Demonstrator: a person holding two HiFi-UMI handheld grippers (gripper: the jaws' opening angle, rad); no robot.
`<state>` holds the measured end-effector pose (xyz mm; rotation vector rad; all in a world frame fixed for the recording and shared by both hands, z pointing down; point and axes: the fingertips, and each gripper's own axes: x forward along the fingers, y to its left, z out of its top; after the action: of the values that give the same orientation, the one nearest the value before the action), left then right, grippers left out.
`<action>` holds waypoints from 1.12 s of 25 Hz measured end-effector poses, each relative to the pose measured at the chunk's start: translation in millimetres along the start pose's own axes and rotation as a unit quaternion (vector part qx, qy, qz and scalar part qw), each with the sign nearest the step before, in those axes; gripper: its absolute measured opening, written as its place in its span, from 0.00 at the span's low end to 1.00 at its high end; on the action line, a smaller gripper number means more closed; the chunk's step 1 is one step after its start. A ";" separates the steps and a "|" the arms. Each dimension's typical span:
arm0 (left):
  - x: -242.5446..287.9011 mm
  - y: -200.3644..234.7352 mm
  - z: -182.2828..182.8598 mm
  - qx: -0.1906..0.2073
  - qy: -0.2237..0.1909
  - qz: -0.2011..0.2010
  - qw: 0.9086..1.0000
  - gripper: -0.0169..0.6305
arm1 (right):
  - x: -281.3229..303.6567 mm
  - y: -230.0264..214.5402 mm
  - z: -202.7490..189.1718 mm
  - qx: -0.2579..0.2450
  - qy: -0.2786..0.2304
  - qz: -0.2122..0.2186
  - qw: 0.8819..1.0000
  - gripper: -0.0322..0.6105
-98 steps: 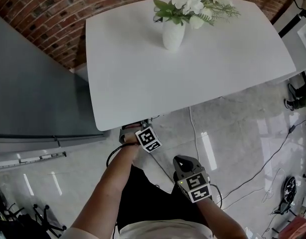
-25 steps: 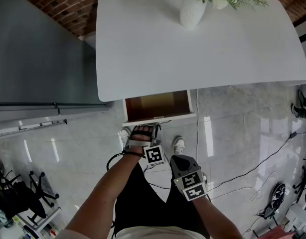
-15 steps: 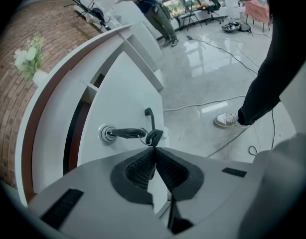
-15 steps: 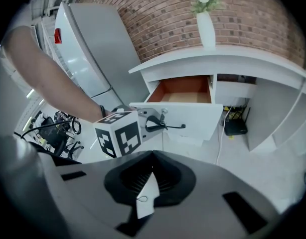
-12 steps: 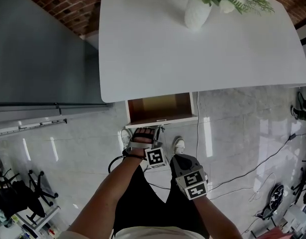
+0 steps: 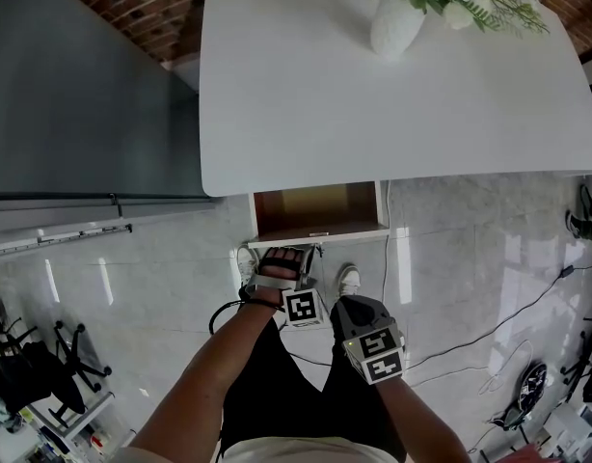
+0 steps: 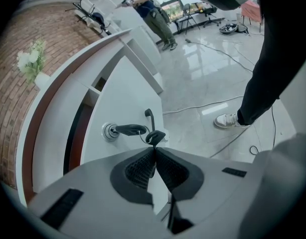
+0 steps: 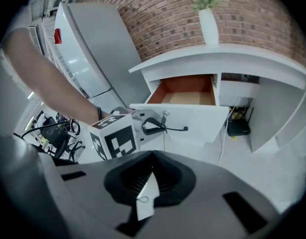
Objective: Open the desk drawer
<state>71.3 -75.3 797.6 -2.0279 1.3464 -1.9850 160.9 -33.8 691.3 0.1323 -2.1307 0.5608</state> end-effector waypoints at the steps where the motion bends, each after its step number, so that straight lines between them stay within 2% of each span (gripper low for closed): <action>1: 0.2 -0.2 -0.2 -0.001 0.000 0.001 1.000 0.05 | 0.8 -1.6 0.4 0.001 -0.001 0.000 1.000 0.07; 7: -3.2 -21.0 -15.1 -0.030 0.020 -0.020 0.999 0.04 | 4.6 -6.5 0.4 -0.003 0.006 0.004 1.000 0.07; 12: -10.0 -57.6 -36.2 -0.027 0.044 -0.055 0.997 0.04 | 7.6 -9.0 1.5 -0.008 0.008 0.006 1.000 0.07; 18: -9.9 -60.0 -39.8 -0.052 0.045 -0.057 0.996 0.04 | 13.3 -8.2 -1.2 -0.007 0.020 0.009 1.000 0.07; 24: -14.3 -57.7 -45.3 -0.144 0.067 -0.065 0.985 0.04 | 20.5 -1.5 3.1 -0.009 0.018 0.010 1.000 0.07; 26: -18.0 -58.9 -54.0 -0.195 0.090 -0.080 0.974 0.04 | 21.7 0.4 4.2 -0.007 0.021 0.008 1.000 0.07; 28: -22.9 -63.6 -63.2 -0.252 0.109 -0.101 0.956 0.04 | 21.9 4.3 6.3 -0.004 0.023 0.008 1.000 0.07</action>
<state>58.6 11.8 826.1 -2.2735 1.9352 -2.1751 142.0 -30.3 704.2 0.0960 -2.0909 0.5599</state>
